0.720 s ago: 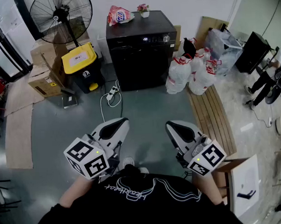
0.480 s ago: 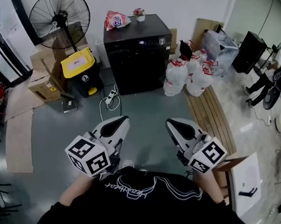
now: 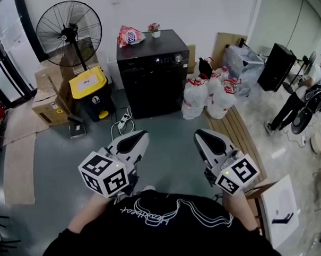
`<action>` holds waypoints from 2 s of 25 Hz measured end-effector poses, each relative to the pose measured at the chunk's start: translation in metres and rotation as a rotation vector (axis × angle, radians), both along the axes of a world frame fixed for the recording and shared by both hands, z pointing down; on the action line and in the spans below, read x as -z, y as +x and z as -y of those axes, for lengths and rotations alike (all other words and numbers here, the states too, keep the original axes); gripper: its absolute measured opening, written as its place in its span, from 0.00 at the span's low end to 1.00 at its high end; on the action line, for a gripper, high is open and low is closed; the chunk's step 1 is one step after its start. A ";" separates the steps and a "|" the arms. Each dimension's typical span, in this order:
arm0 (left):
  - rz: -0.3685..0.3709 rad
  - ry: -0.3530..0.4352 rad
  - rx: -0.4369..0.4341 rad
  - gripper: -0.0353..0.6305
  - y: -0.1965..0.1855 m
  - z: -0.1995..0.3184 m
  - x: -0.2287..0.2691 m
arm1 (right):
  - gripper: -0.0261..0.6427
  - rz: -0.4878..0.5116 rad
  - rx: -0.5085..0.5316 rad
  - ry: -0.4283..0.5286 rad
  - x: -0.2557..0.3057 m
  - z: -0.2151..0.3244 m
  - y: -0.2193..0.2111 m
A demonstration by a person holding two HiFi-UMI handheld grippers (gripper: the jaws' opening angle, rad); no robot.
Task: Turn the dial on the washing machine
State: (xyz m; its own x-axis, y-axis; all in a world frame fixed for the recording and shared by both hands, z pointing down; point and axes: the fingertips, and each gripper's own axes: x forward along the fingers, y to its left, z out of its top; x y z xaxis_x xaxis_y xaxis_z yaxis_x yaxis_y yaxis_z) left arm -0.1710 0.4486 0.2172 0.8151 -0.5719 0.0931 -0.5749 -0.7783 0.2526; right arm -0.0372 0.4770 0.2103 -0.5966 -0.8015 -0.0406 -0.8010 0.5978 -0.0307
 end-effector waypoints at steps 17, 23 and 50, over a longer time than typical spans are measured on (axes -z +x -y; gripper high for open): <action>0.012 0.004 -0.031 0.06 0.021 0.025 -0.005 | 0.41 -0.044 -0.082 -0.036 -0.014 0.024 0.028; 0.020 -0.012 -0.059 0.06 0.047 0.060 -0.013 | 0.42 -0.061 -0.112 -0.065 -0.025 0.052 0.045; 0.072 -0.151 -0.084 0.06 0.178 0.446 -0.097 | 0.45 -0.051 -0.211 -0.268 -0.111 0.408 0.170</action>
